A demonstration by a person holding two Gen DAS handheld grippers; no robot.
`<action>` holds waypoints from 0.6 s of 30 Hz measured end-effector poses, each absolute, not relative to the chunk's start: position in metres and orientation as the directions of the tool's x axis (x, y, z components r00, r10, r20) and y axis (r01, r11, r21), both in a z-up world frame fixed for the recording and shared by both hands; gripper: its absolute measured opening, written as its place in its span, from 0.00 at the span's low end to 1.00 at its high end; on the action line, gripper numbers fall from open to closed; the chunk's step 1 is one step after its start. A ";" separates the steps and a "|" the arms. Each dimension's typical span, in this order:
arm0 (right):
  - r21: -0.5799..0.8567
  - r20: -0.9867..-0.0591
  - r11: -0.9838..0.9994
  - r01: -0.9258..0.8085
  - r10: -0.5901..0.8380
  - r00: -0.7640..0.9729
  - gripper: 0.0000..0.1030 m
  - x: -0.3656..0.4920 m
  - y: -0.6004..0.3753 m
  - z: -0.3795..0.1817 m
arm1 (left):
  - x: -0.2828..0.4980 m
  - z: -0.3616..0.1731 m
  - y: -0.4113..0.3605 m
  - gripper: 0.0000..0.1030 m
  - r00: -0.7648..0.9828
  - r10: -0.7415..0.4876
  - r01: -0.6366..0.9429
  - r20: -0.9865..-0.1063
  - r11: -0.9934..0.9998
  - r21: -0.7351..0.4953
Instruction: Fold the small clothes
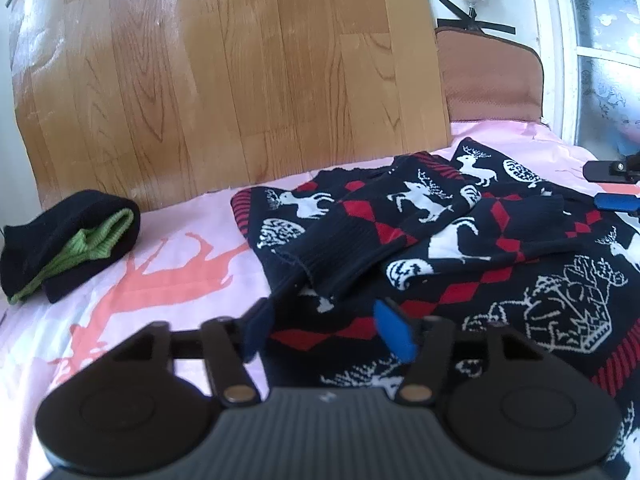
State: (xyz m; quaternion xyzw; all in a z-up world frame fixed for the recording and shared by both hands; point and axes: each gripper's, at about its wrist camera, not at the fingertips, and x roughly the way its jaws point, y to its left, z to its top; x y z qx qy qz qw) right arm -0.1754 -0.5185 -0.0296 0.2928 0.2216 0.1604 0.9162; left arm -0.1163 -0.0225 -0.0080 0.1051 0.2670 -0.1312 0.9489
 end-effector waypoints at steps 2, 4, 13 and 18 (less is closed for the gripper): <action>0.594 -0.324 0.788 -0.162 0.418 0.849 0.70 -0.174 -0.516 -0.029 | -0.118 -0.005 -0.019 0.86 0.840 -0.186 0.285 -0.509 0.951 0.123; 0.589 -0.336 0.792 -0.162 0.422 0.842 0.70 -0.172 -0.515 -0.029 | -0.119 -0.004 -0.014 0.87 0.845 -0.198 0.281 -0.497 0.955 0.096; 0.592 -0.337 0.789 -0.164 0.428 0.839 0.70 -0.171 -0.515 -0.030 | -0.115 -0.004 -0.010 0.87 0.833 -0.214 0.291 -0.511 0.954 0.075; 0.600 -0.329 0.784 -0.161 0.425 0.844 0.70 -0.173 -0.515 -0.030 | -0.112 -0.004 -0.011 0.87 0.825 -0.206 0.287 -0.527 0.955 0.075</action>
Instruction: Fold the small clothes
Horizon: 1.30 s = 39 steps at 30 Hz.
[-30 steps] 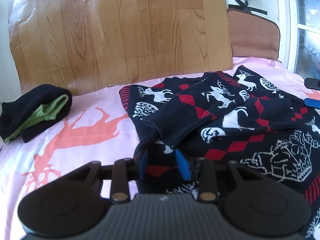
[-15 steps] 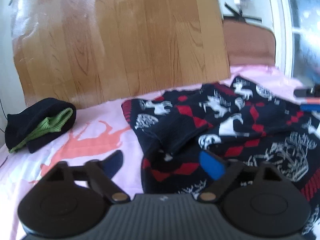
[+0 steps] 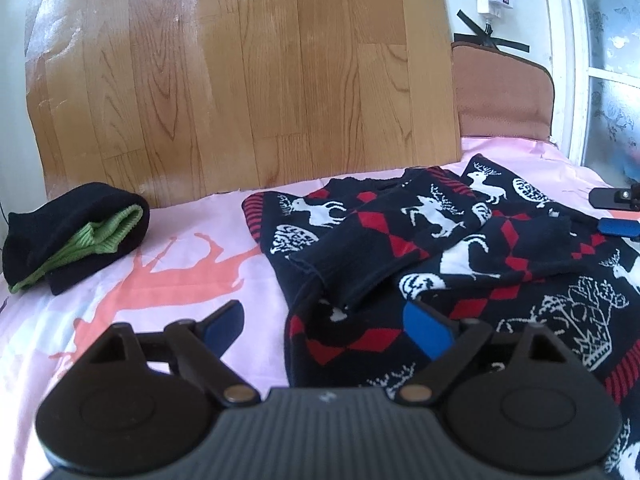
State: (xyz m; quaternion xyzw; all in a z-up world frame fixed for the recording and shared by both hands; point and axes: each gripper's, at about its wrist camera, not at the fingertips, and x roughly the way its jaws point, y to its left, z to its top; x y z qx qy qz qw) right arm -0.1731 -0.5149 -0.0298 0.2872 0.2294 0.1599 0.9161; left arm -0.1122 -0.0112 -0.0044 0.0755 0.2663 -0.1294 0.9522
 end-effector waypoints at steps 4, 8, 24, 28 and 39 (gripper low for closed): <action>0.607 -0.319 0.778 -0.160 0.423 0.848 0.71 -0.174 -0.516 -0.030 | -0.115 -0.003 -0.010 0.87 0.837 -0.184 0.265 -0.516 0.960 0.086; 0.606 -0.321 0.780 -0.154 0.417 0.851 0.71 -0.176 -0.513 -0.029 | -0.120 -0.001 0.001 0.88 0.820 -0.174 0.239 -0.546 0.970 0.051; 0.575 -0.347 0.807 -0.134 0.389 0.854 0.72 -0.179 -0.504 -0.027 | -0.293 0.016 0.105 0.81 0.693 -0.473 0.264 -0.543 0.869 -0.419; 0.569 -0.344 0.798 -0.199 0.451 0.824 0.66 -0.183 -0.502 -0.021 | -0.290 0.014 0.090 0.74 0.648 -0.518 0.302 -0.558 0.847 -0.437; 0.484 -0.352 0.794 -0.367 0.561 0.750 0.48 -0.285 -0.592 0.023 | -0.270 0.011 0.053 0.11 0.440 -0.486 0.365 -0.755 0.865 -0.345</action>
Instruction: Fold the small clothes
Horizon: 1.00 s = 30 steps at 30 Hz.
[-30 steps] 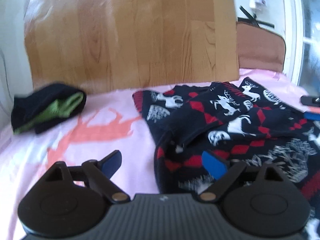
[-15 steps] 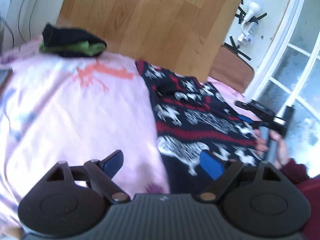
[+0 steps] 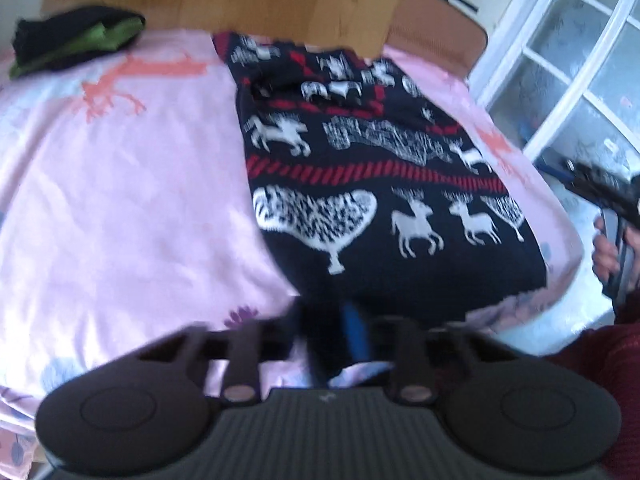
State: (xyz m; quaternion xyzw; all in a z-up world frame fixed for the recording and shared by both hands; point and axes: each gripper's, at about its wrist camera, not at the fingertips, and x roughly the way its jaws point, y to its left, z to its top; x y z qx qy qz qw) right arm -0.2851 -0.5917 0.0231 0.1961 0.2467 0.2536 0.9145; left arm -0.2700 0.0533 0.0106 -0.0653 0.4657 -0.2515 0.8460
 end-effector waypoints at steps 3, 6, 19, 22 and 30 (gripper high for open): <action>0.468 -0.437 0.823 -0.320 0.531 0.726 0.51 -0.313 -0.598 0.008 | -0.267 0.010 0.052 0.10 0.417 -0.494 0.362 -0.763 0.860 -0.359; 0.502 -0.495 0.815 -0.291 0.546 0.676 0.50 -0.333 -0.594 -0.016 | -0.270 0.019 0.056 0.10 0.413 -0.520 0.364 -0.748 0.847 -0.387; 0.651 -0.206 0.647 -0.397 0.654 0.728 0.09 -0.293 -0.610 0.027 | -0.210 0.065 0.096 0.09 0.585 -0.669 0.245 -0.459 0.685 -0.686; 0.635 -0.211 0.691 -0.344 0.584 0.784 0.10 -0.236 -0.594 0.042 | -0.149 0.069 0.093 0.11 0.650 -0.597 0.122 -0.471 0.693 -0.711; 0.650 -0.322 0.748 -0.134 0.431 0.843 0.41 -0.153 -0.581 0.000 | -0.112 0.038 0.095 0.44 0.675 -0.411 -0.023 -0.613 0.818 -0.575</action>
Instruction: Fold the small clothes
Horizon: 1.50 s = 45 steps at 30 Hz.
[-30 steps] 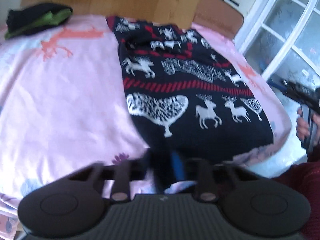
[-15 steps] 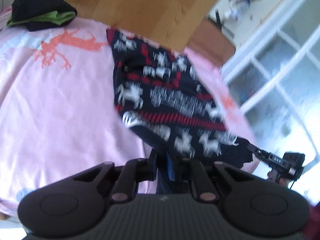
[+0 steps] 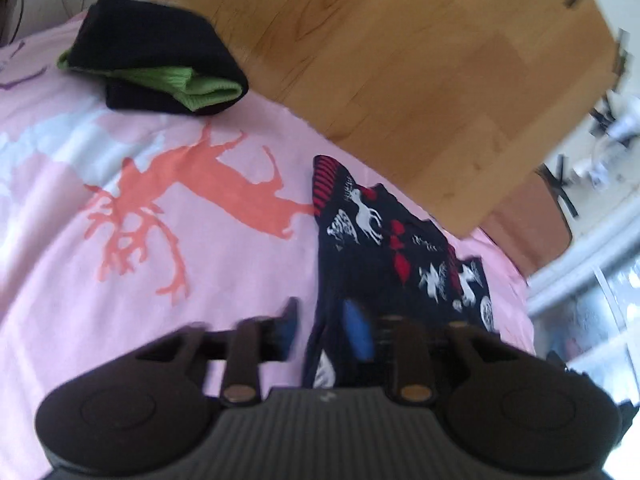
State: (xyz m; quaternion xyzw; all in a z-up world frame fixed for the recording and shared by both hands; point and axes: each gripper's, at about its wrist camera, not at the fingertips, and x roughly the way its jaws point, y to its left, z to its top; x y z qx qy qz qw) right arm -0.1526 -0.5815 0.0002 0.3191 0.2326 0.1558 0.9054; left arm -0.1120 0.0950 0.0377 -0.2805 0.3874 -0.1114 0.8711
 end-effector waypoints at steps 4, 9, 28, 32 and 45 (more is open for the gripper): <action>0.635 -0.374 0.762 -0.129 0.449 0.812 0.53 -0.179 -0.590 -0.015 | -0.136 0.035 0.098 0.57 0.677 -0.409 -0.008 -0.612 0.827 -0.562; 0.667 -0.397 0.730 -0.149 0.518 0.758 0.63 -0.208 -0.586 -0.021 | -0.146 0.032 0.070 0.80 0.634 -0.430 0.084 -0.643 0.865 -0.495; 0.482 -0.506 0.835 -0.264 0.512 0.695 0.15 -0.265 -0.552 0.032 | -0.185 0.042 0.073 0.16 0.513 -0.440 0.141 -0.737 0.890 -0.434; 0.420 -0.629 0.885 -0.199 0.442 0.639 0.27 -0.256 -0.554 0.000 | -0.183 0.022 0.077 0.25 0.463 -0.400 0.117 -0.791 0.912 -0.393; 0.444 -0.460 0.858 -0.259 0.466 0.755 0.65 -0.098 -0.493 0.061 | -0.161 0.049 0.036 0.33 0.658 -0.459 0.196 -0.596 0.870 -0.453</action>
